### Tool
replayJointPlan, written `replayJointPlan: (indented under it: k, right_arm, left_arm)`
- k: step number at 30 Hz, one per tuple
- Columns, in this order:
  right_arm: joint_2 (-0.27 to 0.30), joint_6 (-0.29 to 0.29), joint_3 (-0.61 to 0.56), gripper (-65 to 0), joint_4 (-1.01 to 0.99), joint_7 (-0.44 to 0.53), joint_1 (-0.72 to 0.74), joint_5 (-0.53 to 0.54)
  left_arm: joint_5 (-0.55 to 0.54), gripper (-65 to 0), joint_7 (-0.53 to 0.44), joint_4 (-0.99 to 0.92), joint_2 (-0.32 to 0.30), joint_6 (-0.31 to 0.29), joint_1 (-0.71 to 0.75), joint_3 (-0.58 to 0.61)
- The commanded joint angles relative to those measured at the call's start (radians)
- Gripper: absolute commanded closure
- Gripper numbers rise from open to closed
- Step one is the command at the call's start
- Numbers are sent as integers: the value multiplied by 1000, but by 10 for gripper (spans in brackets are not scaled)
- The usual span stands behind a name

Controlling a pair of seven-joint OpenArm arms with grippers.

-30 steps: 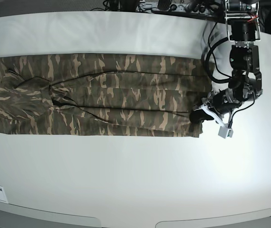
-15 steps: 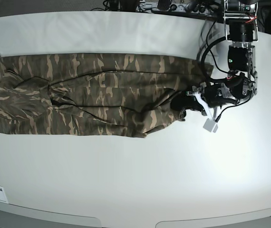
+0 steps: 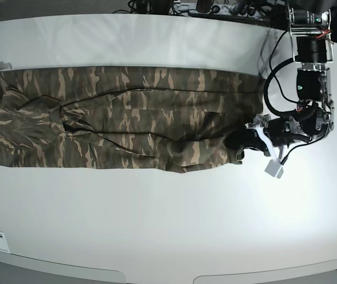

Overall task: Fold the T-shirt properly
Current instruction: 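Drag the grasped strip end with the left gripper to align the edges, then lift the strip end with the left gripper and fold it toward the right gripper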

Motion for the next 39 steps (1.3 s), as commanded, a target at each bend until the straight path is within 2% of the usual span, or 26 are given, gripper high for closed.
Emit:
replayJointPlan:
  k: [1,4,6,9,13,20,22,24,31,33,36,39]
  right_arm:
    - [17,5,10,0,14,48,6,-6]
    - [-13,5,10,0,14,176,6,-86]
    - [-24,5,10,0,14,228,13,-116]
    - [-44,5,9,0,14,227,40,-132]
    - [-55,5,2,0,14,225,62,-120]
    - [-52,5,-3,0,16,128,103,109]
    - [-60,5,-17,0,16,129,102,82]
    - [-77,5,-48,0,16,141,103,11]
    - [-123,5,-219,0,16,298,100,-286]
    - [-126,5,-258,0,16,314,100,-351]
    - [-127,-28,-310,0,16,314,100,-411]
    - [-128,-47,-339,0,16,314,96,-430]
  left_arm:
    - [-22,0,-5,15,-23,7,-25,-4]
    - [-14,0,-5,15,-51,10,-25,-4]
    - [-4,0,-5,15,-69,10,-24,-4]
    - [24,0,-7,15,-95,36,-25,-5]
    - [38,0,-13,15,-125,39,-26,-9]
    - [103,0,-60,15,-127,28,-47,-8]
    - [113,0,-58,15,-127,28,-47,-8]
    - [111,0,-58,15,-127,28,-47,-8]
    - [-29,0,-43,15,-127,27,-50,-8]
    - [-68,0,-10,15,-130,3,-50,-9]
    - [-187,0,62,15,-148,-47,-50,-9]
    - [-365,0,121,15,-163,-91,-50,-9]
